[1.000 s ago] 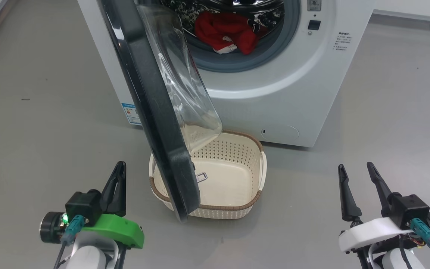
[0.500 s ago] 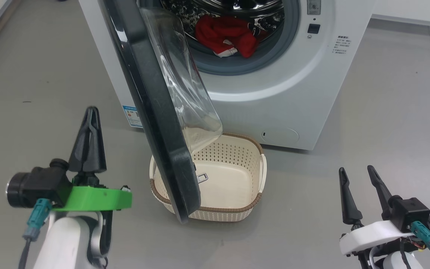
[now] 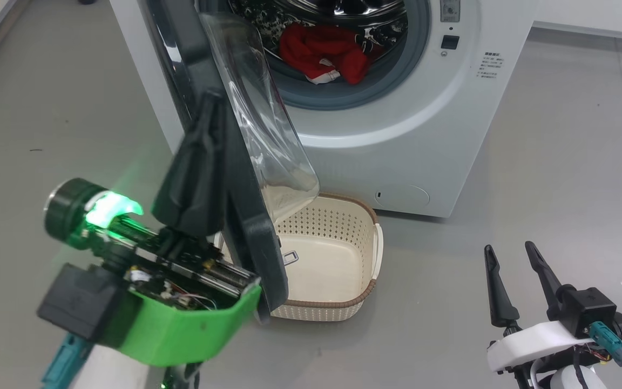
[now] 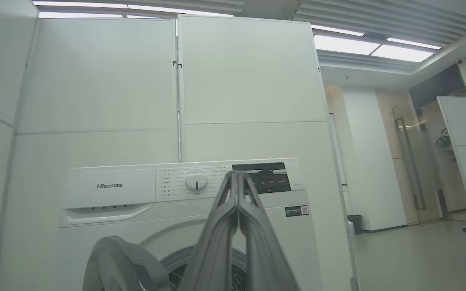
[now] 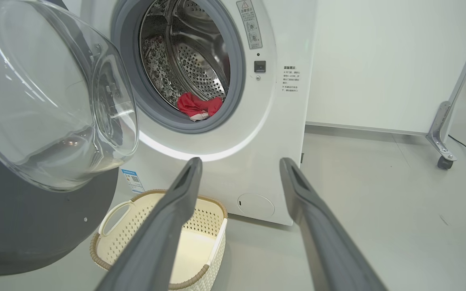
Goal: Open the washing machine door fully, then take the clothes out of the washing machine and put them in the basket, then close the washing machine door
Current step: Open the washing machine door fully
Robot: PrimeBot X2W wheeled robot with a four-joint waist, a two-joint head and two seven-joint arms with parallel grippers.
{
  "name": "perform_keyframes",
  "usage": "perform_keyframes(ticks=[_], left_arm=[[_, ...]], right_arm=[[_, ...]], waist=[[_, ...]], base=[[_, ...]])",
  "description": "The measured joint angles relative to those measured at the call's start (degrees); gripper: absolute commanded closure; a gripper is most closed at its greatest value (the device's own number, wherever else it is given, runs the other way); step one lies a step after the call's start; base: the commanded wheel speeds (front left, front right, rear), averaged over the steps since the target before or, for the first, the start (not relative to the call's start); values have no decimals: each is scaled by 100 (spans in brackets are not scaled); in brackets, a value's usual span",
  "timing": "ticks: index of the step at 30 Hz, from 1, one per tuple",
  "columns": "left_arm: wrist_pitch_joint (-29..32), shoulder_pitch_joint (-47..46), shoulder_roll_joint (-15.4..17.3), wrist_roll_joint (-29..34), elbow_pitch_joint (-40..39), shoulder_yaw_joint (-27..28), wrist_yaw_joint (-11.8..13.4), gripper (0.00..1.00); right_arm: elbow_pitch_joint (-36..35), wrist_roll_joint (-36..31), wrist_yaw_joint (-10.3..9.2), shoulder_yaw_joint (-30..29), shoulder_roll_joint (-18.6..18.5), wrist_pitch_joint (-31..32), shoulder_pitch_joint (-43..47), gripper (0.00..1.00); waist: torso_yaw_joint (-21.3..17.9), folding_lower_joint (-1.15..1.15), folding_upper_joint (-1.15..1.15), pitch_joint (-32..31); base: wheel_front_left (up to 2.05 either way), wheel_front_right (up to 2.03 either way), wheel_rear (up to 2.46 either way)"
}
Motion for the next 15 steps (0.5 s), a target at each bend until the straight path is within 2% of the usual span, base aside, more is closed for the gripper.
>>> perform_keyframes(ticks=[6,15], left_arm=[[1,322,9,-170,171,-870,-263,100],[494,901,134,-571,724,-1747,-345,100]], right_arm=[[29,-48,53,-37,27,0,0,0],[57,-105,104,-82,71,1,0,0]], waist=[[-47,0,0,12],[-91,0,0,72]], base=[[0,0,0],[0,0,0]])
